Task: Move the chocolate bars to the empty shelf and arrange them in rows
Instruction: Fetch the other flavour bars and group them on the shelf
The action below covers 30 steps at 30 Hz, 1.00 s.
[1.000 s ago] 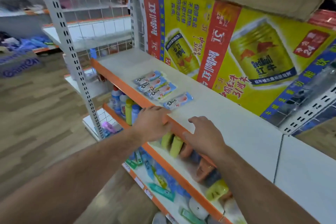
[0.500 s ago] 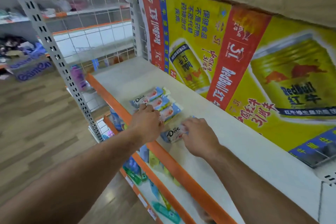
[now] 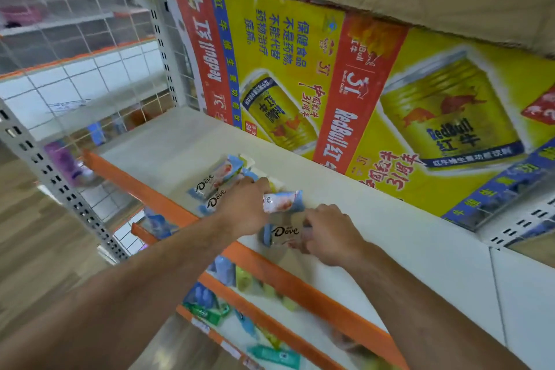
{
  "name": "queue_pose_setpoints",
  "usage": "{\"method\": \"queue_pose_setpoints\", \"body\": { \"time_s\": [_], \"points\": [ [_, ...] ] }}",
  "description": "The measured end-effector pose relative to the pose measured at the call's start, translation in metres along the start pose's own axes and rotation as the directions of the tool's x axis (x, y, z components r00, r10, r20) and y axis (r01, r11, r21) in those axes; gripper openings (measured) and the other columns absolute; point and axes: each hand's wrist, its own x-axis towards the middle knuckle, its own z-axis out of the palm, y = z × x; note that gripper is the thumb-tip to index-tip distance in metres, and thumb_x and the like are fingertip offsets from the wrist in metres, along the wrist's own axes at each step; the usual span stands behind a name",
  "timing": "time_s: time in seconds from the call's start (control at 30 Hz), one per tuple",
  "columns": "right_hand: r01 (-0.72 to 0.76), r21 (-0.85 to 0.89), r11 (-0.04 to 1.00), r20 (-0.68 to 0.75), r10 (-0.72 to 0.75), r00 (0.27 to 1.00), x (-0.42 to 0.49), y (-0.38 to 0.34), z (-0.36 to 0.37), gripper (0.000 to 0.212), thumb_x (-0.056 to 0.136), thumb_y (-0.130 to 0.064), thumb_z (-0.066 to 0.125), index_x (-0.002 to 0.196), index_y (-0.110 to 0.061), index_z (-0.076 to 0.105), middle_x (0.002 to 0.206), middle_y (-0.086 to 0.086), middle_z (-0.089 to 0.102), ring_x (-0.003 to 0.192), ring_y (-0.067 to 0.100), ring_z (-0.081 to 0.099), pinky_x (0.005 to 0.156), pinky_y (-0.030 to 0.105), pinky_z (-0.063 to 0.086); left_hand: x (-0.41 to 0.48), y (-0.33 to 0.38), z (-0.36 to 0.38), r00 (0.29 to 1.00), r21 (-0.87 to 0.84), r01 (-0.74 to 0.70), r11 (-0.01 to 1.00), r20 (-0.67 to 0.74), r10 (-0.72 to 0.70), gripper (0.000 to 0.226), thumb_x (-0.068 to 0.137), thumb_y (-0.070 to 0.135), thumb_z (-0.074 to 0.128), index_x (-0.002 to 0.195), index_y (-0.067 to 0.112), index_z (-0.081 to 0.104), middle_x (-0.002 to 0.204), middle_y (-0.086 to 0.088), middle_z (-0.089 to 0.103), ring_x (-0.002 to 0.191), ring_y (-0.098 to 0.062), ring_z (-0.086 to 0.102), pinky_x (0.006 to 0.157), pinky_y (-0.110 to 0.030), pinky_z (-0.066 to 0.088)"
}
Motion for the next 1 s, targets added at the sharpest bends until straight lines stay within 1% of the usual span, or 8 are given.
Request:
{"method": "queue_pose_setpoints", "body": {
  "time_s": [0.13,0.23,0.3,0.43,0.57,0.73,0.87,1.0],
  "points": [
    [-0.144,0.155,0.977,0.025,0.142,0.99,-0.029,0.0,0.002,0.032,0.079,-0.04,0.066,0.099,-0.026,0.047,0.098,-0.002,0.059,0.09,0.023,0.056,0.068,0.033,0.041,-0.002,0.013,0.002,0.995,-0.108,-0.087,0.99,0.048,0.093,0.031,0.073,0.04,0.066,0.09,0.032,0.042,0.068,0.006,0.053,0.072,-0.02,0.06,0.049,-0.028,0.036],
    [-0.245,0.28,0.928,0.034,0.245,0.969,-0.061,0.006,0.0,0.02,0.09,-0.042,0.057,0.096,-0.027,0.044,0.094,-0.003,0.058,0.082,0.019,0.053,0.063,0.03,0.035,-0.002,0.03,0.005,0.984,-0.294,-0.112,0.949,0.1,0.147,0.035,0.072,0.038,0.074,0.096,0.035,0.048,0.078,0.01,0.059,0.068,-0.008,0.057,0.047,-0.019,0.038],
    [-0.285,0.301,0.91,0.025,0.291,0.956,-0.084,0.012,-0.001,0.015,0.092,-0.034,0.057,0.103,-0.027,0.05,0.104,-0.001,0.061,0.087,0.018,0.054,0.067,0.029,0.037,-0.004,0.045,0.009,0.973,-0.386,-0.138,0.912,0.121,0.198,0.034,0.073,0.035,0.077,0.098,0.035,0.054,0.082,0.015,0.059,0.07,-0.002,0.056,0.046,-0.011,0.034],
    [-0.374,0.374,0.849,-0.007,0.405,0.914,-0.136,0.027,-0.001,0.019,0.09,-0.024,0.06,0.109,-0.025,0.059,0.112,-0.003,0.063,0.094,0.014,0.054,0.072,0.025,0.037,-0.013,0.077,0.019,0.943,-0.503,-0.184,0.845,0.153,0.296,0.039,0.067,0.014,0.077,0.1,0.03,0.063,0.089,0.009,0.064,0.072,0.002,0.057,0.052,-0.008,0.038],
    [-0.454,0.389,0.802,-0.03,0.504,0.863,-0.181,0.041,-0.007,0.027,0.09,-0.023,0.061,0.116,-0.027,0.06,0.121,-0.005,0.062,0.108,0.015,0.055,0.087,0.025,0.042,-0.025,0.113,0.021,0.908,-0.532,-0.253,0.808,0.157,0.387,0.042,0.066,0.01,0.078,0.102,0.029,0.065,0.086,0.016,0.06,0.07,0.013,0.052,0.056,-0.001,0.037],
    [-0.492,0.457,0.741,-0.051,0.574,0.817,-0.227,0.059,-0.007,0.032,0.089,-0.021,0.057,0.118,-0.034,0.059,0.126,-0.003,0.06,0.113,0.017,0.055,0.091,0.028,0.044,-0.045,0.154,0.027,0.865,-0.527,-0.311,0.791,0.189,0.466,0.043,0.068,0.01,0.08,0.103,0.028,0.064,0.095,0.009,0.064,0.073,0.005,0.057,0.055,-0.003,0.038],
    [-0.493,0.466,0.735,-0.037,0.573,0.819,-0.26,0.078,-0.005,0.037,0.091,-0.019,0.052,0.123,-0.034,0.056,0.129,0.002,0.057,0.107,0.02,0.058,0.087,0.028,0.046,-0.066,0.186,0.033,0.857,-0.518,-0.331,0.789,0.186,0.481,0.041,0.068,0.01,0.079,0.103,0.029,0.065,0.093,0.011,0.066,0.073,0.005,0.058,0.056,-0.005,0.039],
    [-0.482,0.448,0.753,-0.05,0.56,0.827,-0.297,0.104,-0.005,0.036,0.093,-0.023,0.051,0.127,-0.034,0.054,0.131,0.001,0.055,0.115,0.02,0.055,0.094,0.032,0.046,-0.09,0.225,0.042,0.878,-0.527,-0.314,0.789,0.155,0.453,0.04,0.069,0.011,0.078,0.102,0.03,0.065,0.093,0.01,0.067,0.074,0.001,0.059,0.055,-0.006,0.04]
  ]
}}
